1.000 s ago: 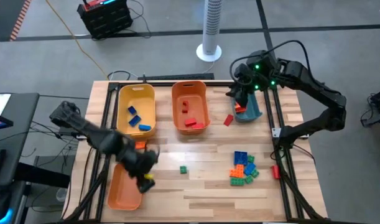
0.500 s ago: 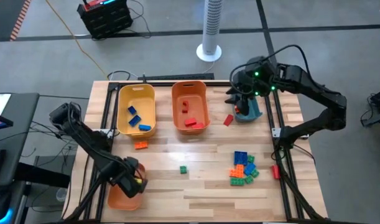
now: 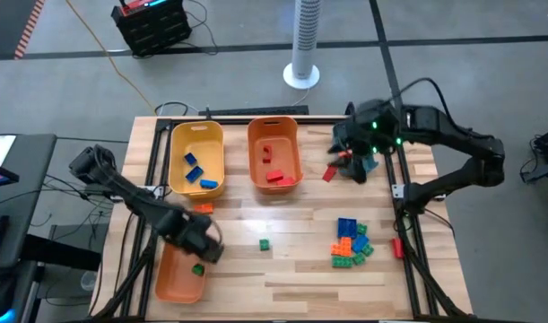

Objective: Sort blocks
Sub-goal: Put the green game piece into the bottom orange bin

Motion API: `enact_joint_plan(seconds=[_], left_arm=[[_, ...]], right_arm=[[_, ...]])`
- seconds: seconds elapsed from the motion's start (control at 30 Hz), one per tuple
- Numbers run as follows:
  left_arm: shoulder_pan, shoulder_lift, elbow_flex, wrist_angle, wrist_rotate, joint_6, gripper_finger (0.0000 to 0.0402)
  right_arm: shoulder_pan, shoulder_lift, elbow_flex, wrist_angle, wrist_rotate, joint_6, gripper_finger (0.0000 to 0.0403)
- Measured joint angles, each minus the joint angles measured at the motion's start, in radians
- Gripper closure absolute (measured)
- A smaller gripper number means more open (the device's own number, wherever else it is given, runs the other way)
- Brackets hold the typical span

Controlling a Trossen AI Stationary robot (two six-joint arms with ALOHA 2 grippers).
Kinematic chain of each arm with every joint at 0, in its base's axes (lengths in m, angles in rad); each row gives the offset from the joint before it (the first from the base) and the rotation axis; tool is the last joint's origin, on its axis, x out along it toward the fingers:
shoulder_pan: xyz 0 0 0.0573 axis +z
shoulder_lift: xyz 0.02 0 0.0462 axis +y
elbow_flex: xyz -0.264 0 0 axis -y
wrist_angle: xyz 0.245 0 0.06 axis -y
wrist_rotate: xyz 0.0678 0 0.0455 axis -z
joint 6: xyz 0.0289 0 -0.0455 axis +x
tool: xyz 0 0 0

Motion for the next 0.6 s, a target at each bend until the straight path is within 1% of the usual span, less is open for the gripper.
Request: enact_joint_plan(seconds=[0.03, 0.1, 0.2, 0.3, 0.43, 0.53, 0.6], left_arm=[[0.026, 0.0, 0.024, 0.009, -0.055, 0.047, 0.0125], [0.087, 0.019, 0.074, 0.032, -0.11, 0.175, 0.0131], [0.181, 0.082, 0.156, 0.077, -0.117, 0.392, 0.014], [0.258, 0.19, 0.275, 0.121, -0.12, 0.633, 0.0145], [0.317, 0.367, 0.459, 0.121, -0.12, 0.944, 0.0146], [0.331, 0.479, 0.566, 0.089, -0.122, 1.084, 0.0146], [0.331, 0.532, 0.605, 0.06, -0.124, 1.142, 0.0146]], right_arm=[[0.017, -0.021, -0.034, 0.027, 0.006, 0.002, 0.0191], [0.039, -0.069, -0.12, 0.093, 0.024, 0.018, 0.0191], [0.033, -0.143, -0.256, 0.182, 0.027, 0.069, 0.0191], [0.02, -0.2, -0.357, 0.224, 0.032, 0.133, 0.0191], [0.011, -0.251, -0.422, 0.211, 0.031, 0.195, 0.0191], [0.011, -0.291, -0.433, 0.199, 0.032, 0.227, 0.0191], [0.011, -0.321, -0.433, 0.19, 0.035, 0.245, 0.0191]])
